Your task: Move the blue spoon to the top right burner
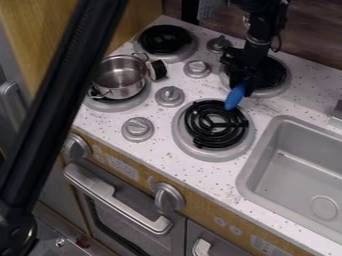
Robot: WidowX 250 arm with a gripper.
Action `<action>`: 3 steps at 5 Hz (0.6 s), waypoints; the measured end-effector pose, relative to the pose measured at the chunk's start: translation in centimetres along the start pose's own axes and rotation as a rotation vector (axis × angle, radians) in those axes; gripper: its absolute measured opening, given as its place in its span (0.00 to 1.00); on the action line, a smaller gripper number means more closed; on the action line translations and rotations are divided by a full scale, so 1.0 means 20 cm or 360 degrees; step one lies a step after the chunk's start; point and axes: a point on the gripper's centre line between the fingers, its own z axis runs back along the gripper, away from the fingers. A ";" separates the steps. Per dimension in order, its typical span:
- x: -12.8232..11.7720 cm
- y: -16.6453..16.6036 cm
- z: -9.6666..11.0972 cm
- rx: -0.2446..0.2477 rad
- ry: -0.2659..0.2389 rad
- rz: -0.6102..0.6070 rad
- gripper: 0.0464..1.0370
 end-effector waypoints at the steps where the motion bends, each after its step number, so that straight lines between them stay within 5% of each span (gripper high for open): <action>1: 0.08 0.00 -0.02 0.0014 -0.0025 -0.0011 0.32; 3: 0.14 -0.03 -0.02 0.0012 -0.0031 -0.0019 0.36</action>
